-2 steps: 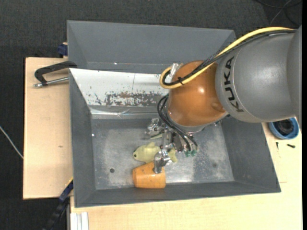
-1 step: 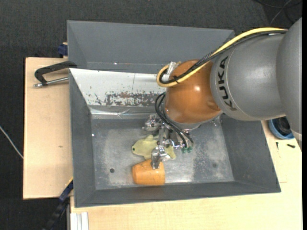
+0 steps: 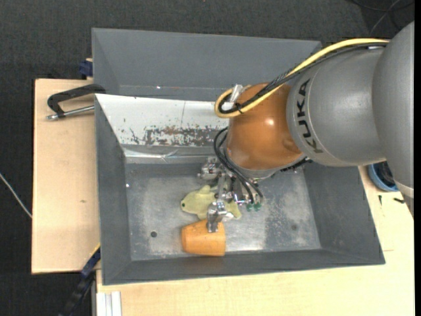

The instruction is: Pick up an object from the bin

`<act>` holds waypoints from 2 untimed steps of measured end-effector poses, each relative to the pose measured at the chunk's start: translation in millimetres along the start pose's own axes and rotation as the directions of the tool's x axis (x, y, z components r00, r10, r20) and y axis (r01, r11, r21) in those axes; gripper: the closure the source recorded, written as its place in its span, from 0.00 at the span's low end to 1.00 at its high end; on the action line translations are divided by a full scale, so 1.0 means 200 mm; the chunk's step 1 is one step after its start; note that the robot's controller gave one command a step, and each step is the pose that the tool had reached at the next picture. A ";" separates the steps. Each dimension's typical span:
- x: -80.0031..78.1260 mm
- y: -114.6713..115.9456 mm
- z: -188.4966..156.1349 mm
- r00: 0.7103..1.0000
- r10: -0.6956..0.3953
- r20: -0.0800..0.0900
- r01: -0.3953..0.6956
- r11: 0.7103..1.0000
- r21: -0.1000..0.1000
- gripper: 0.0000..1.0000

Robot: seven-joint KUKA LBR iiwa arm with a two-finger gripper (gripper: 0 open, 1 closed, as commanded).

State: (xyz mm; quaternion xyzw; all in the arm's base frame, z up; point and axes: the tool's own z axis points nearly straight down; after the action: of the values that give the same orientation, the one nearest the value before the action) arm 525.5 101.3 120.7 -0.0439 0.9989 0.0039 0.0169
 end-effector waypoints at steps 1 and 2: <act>-0.02 -0.01 0.01 1.000 -0.031 0.003 0.031 1.000 -0.002 0.00; 0.01 -0.04 0.09 0.998 -0.043 -0.035 0.043 0.999 0.002 0.00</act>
Offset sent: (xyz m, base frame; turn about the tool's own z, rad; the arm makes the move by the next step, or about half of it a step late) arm 0.0307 -0.0364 -0.0507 -0.1226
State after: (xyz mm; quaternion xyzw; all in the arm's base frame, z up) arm 524.2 92.6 102.6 -0.0653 0.9979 0.0011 -0.0005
